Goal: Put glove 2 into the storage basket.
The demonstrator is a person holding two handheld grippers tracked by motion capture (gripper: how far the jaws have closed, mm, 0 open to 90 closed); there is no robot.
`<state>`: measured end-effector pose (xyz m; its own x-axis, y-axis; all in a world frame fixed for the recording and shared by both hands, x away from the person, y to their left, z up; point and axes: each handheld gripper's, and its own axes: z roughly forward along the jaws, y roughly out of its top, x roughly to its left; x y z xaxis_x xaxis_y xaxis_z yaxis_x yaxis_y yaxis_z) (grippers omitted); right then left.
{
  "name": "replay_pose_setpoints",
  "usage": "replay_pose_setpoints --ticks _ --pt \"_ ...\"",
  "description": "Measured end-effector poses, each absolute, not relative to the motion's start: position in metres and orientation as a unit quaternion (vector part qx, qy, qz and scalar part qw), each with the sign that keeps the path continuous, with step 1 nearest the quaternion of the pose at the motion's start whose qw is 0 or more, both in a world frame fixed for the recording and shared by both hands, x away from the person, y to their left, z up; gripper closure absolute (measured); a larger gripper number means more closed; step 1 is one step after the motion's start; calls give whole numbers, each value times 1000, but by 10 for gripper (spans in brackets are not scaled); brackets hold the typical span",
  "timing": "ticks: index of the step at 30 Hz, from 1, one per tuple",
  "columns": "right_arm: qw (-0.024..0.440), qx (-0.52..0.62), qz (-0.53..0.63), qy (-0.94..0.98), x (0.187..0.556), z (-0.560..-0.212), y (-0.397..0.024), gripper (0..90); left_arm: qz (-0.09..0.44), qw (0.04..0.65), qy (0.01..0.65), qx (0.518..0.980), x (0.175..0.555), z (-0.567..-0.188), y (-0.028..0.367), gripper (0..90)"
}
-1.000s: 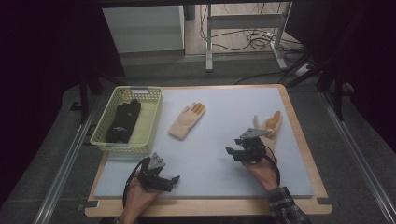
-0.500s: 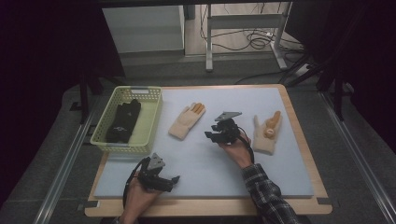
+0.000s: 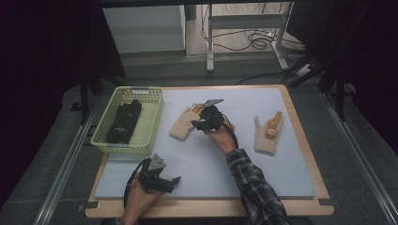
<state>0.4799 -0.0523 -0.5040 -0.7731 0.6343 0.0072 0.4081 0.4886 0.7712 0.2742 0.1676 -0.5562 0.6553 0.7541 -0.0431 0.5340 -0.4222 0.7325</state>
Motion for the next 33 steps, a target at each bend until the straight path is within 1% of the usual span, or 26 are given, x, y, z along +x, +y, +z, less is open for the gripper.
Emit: replay_pose_setpoints --ticks 5,9,11,13,16,17,18,19,21,25,33 --pt "146 308 393 854 491 -512 -37 418 148 372 388 830 274 -556 168 24" --pt "147 308 376 861 501 -523 -26 409 148 372 388 830 274 -556 168 24" --pt "140 307 376 863 503 -526 -23 416 148 372 388 830 274 -556 168 24" --pt "129 304 369 869 505 -529 -22 469 148 372 388 830 274 -556 168 24" --pt "107 312 373 867 504 -532 -23 600 148 372 388 830 274 -556 168 24" --pt "102 316 374 866 504 -532 -23 682 148 372 388 830 274 -556 168 24" --pt "99 317 371 867 504 -531 -24 746 148 372 388 830 274 -556 168 24" --pt "103 316 365 870 503 -530 -25 837 148 372 388 830 274 -556 168 24" --pt "105 311 362 872 501 -529 -26 862 148 372 388 830 274 -556 168 24" --pt "110 306 363 873 497 -523 -29 868 148 372 388 830 274 -556 168 25" --pt "109 272 384 875 475 -491 -46 868 149 371 388 830 274 -556 168 25"
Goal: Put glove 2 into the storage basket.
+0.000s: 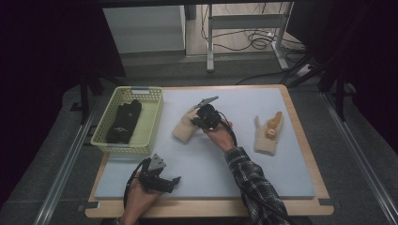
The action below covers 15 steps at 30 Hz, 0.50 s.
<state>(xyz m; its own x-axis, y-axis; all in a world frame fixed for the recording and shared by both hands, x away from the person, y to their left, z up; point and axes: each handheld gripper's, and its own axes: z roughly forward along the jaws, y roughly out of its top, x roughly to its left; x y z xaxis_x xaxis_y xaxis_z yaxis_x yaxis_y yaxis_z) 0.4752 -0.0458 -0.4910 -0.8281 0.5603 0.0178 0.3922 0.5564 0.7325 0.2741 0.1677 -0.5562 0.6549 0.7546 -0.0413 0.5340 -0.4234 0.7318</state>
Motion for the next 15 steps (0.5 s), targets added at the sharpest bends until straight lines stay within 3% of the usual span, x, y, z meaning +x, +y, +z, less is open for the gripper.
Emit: replay_pose_setpoints --ticks 15 --pt "79 201 411 886 402 -453 -101 865 149 372 387 831 274 -556 168 25"
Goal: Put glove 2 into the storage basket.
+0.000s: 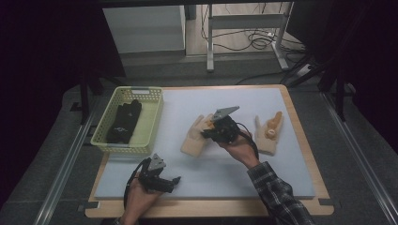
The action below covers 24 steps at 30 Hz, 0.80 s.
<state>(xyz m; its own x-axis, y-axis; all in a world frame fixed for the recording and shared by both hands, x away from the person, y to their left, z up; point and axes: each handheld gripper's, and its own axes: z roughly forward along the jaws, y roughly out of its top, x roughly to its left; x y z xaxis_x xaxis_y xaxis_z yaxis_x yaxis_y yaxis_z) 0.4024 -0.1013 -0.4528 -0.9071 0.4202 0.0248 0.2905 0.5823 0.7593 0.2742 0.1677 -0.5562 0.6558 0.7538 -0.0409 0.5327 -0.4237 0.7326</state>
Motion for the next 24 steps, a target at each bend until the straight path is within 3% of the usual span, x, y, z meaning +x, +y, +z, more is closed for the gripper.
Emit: replay_pose_setpoints --ticks 6,12,15,17,19,21,24 --pt "67 176 396 899 371 -460 -129 864 149 371 387 831 274 -556 168 25" --pt "70 173 367 911 358 -492 -139 845 149 372 388 830 274 -556 168 26" --pt "86 192 372 904 357 -502 -143 600 149 373 389 829 274 -557 167 26" --pt "91 207 385 895 357 -499 -149 516 149 373 389 829 274 -557 168 26" --pt "96 235 401 880 359 -494 -161 492 149 373 388 829 274 -556 168 26" --pt "104 273 410 864 360 -491 -175 513 149 373 388 829 274 -557 167 27" --pt "109 308 400 856 359 -496 -189 708 150 373 388 829 274 -556 168 27"
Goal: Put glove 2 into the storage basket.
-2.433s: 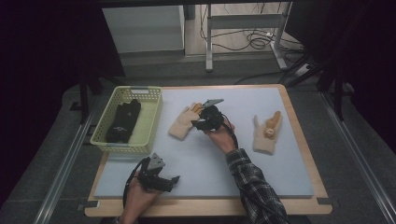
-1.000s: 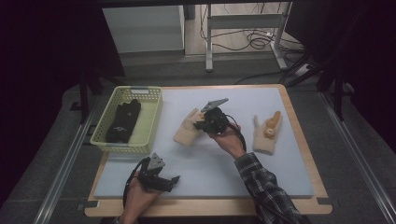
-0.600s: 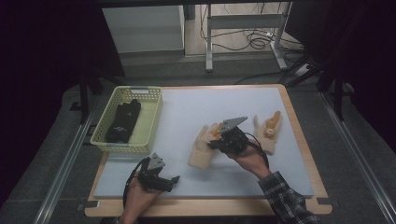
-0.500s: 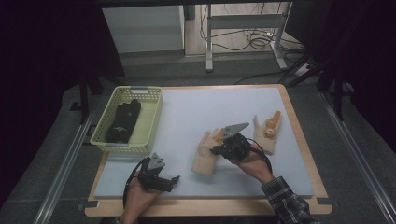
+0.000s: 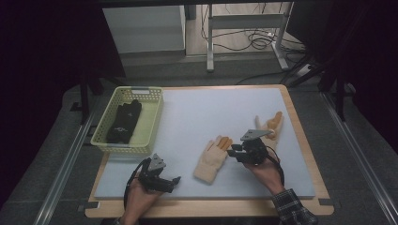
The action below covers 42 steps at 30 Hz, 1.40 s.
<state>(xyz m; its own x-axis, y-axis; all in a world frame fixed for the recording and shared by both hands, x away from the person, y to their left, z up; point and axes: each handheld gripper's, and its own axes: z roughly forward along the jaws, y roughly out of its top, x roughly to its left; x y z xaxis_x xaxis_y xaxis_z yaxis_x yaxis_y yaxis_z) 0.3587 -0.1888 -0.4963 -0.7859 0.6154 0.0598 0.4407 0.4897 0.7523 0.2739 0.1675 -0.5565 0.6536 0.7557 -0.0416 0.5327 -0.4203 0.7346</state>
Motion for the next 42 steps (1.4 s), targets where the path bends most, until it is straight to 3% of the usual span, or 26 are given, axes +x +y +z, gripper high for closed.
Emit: replay_pose_setpoints --ticks 3,17,20,30,34,42 --pt "118 329 381 856 359 -508 -192 797 149 373 388 829 274 -557 168 27" --pt "128 347 377 849 393 -530 -163 786 150 373 389 829 274 -557 168 27" --pt "127 347 378 849 397 -529 -161 743 150 373 389 829 274 -557 168 27" --pt "167 385 381 824 403 -497 -216 716 149 374 389 829 274 -557 168 28" --pt "196 409 374 809 409 -484 -246 658 150 373 388 829 274 -556 168 28" --pt "233 467 358 775 425 -483 -301 417 149 373 388 829 274 -556 168 29"
